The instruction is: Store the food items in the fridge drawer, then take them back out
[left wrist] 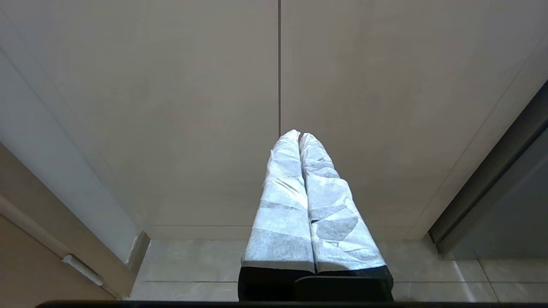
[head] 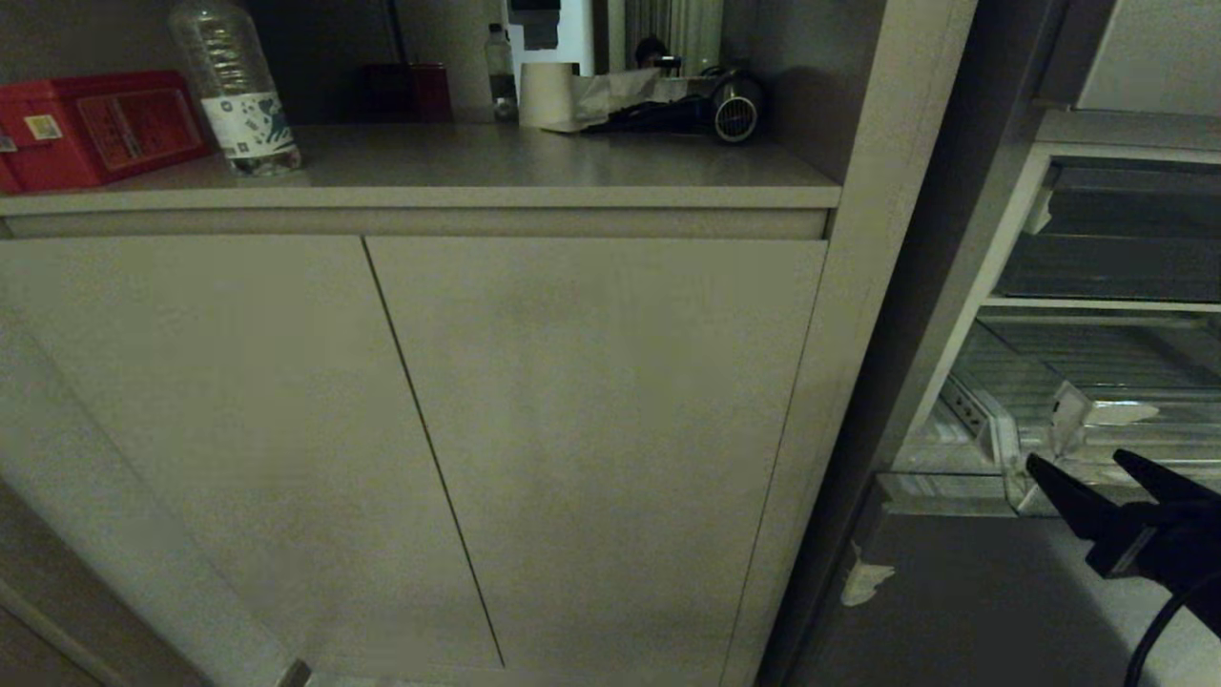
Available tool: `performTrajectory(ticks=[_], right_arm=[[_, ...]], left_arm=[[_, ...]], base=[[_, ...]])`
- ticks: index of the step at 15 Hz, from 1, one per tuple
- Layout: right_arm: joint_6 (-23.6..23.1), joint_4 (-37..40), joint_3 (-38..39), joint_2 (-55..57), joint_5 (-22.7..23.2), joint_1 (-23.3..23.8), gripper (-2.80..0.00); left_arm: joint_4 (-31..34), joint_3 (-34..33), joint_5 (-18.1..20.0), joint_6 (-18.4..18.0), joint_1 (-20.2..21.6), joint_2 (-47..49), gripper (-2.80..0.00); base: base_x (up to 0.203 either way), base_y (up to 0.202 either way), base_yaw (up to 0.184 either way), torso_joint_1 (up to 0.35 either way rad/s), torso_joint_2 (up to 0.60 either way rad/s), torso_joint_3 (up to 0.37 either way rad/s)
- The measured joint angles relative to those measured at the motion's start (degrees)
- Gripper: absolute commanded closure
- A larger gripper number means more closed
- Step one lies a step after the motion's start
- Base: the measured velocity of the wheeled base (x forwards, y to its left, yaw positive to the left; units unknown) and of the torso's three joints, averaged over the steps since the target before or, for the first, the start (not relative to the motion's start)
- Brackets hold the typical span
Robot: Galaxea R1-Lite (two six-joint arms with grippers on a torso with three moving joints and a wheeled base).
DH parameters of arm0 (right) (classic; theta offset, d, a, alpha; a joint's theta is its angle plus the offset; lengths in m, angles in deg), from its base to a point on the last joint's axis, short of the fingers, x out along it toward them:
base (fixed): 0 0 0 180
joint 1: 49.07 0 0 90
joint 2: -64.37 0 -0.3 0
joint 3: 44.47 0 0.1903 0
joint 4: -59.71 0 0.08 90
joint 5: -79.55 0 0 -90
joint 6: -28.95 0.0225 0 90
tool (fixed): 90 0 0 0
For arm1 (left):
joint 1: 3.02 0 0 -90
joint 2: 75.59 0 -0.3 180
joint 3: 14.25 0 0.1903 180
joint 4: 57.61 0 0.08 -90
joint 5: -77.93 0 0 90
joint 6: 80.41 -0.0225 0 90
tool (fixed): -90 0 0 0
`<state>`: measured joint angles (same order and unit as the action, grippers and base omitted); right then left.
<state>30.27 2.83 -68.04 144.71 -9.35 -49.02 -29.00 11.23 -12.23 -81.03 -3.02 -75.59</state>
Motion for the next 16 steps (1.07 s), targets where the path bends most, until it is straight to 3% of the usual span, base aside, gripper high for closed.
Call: performTrajectory(ticks=[3,5,6,7,10,13,16], right_arm=[[-0.04,6.73,-0.17,-6.83,-0.26,0.47,-2.80],[0.09,15.22,-5.40,-11.37,-0.33,2.01,-2.80],[0.20,20.68,-9.64,-13.43,-0.33,3.13,-1.28],[0.41,27.30,-14.65,-15.31,-0.32,4.37,0.00],[1.12,49.33,-29.77,-18.82,-0.33,7.69,0.00],[1.63,67.97,-39.92,-17.73,-0.33,11.50,0.00],[1.82,71.55,-43.73,-13.30,-0.33,14.12,0.00]], left_arm=[[0.01,0.00,0.00,0.00,0.00,0.00,0.00],[0.01,0.00,0.00,0.00,0.00,0.00,0.00],[0.01,0.00,0.00,0.00,0.00,0.00,0.00],[0.01,0.00,0.00,0.00,0.00,0.00,0.00],[0.01,0.00,0.00,0.02,0.00,0.00,0.00],[0.01,-0.01,0.02,0.01,0.00,0.00,0.00],[0.01,-0.01,0.00,0.00,0.00,0.00,0.00]], base=[[0.000,0.000,0.000,0.000,0.00,0.000],[0.000,0.000,0.000,0.000,0.00,0.000],[0.000,0.000,0.000,0.000,0.00,0.000],[0.000,0.000,0.000,0.000,0.00,0.000],[0.000,0.000,0.000,0.000,0.00,0.000],[0.000,0.000,0.000,0.000,0.00,0.000],[0.000,0.000,0.000,0.000,0.00,0.000]])
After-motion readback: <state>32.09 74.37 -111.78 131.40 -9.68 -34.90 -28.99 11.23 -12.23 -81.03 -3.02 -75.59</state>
